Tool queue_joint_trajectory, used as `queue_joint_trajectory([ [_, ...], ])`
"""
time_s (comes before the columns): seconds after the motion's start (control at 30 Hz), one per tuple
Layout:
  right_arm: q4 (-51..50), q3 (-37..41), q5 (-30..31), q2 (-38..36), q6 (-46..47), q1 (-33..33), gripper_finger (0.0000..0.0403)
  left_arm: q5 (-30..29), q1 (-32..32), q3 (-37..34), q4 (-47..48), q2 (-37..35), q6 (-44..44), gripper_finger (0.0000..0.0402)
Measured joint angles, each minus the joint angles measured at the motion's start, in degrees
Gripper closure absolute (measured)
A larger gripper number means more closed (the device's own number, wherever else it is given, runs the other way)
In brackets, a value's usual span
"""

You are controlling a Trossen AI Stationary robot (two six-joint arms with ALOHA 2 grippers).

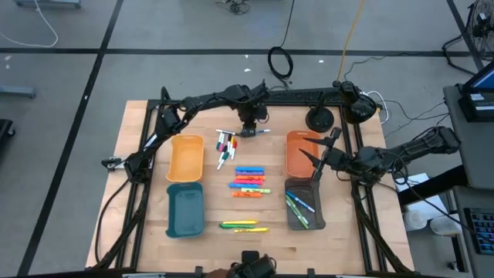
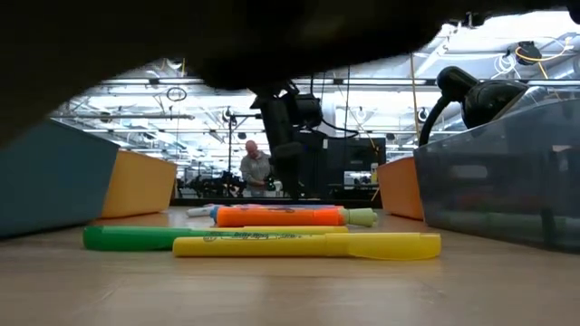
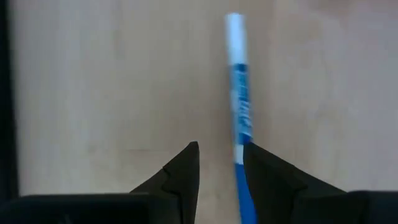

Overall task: Pick & Place Markers
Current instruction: Put the blue dry erase marker into the black bin

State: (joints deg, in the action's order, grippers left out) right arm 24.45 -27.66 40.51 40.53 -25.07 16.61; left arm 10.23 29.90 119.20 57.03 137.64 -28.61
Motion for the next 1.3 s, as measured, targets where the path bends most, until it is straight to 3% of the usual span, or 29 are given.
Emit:
queue_joint_trajectory([
  [0.07, -0.13, 0.00, -0.03, 0.13, 2.04, -2.73, 0.0243, 0.94, -0.41, 0.28, -0.11, -0.35, -3.32, 0.0275],
  [0.23, -5.15, -1.83, -1.65, 1.30, 8.41, -11.84, 0.0243, 15.91, 1.27, 1.65, -10.04, -6.39, -0.67, 0.0275],
  [0.4, -14.55, -8.95, -16.78, 5.42, 18.31, -22.53, 0.0243, 24.91, 2.67, 1.63, -14.67, -15.35, 0.66, 0.0275],
  [0.6, -25.59, -21.48, -29.69, 18.83, 19.98, -33.44, 0.0243, 24.82, 2.07, 1.45, -9.79, -27.55, 3.32, 0.0275],
  [0.7, -33.30, -29.63, -34.96, 27.93, 19.76, -37.88, 0.0243, 22.49, 1.50, -2.90, -11.66, -32.84, 5.65, 0.0275],
  [0.87, -42.97, -40.57, -44.07, 41.70, 17.38, -43.71, 0.0243, 18.48, 1.04, -19.35, -29.23, -45.52, 9.16, 0.0275],
  [1.07, -44.41, -46.91, -52.70, 52.92, 14.95, -46.28, 0.0243, 7.64, 0.98, -49.71, -58.68, -63.74, 15.05, 0.0275],
  [1.3, -43.12, -47.52, -52.82, 63.15, 10.43, -45.88, 0.0243, 0.23, 0.92, -79.79, -86.51, -81.31, 21.74, 0.0275],
])
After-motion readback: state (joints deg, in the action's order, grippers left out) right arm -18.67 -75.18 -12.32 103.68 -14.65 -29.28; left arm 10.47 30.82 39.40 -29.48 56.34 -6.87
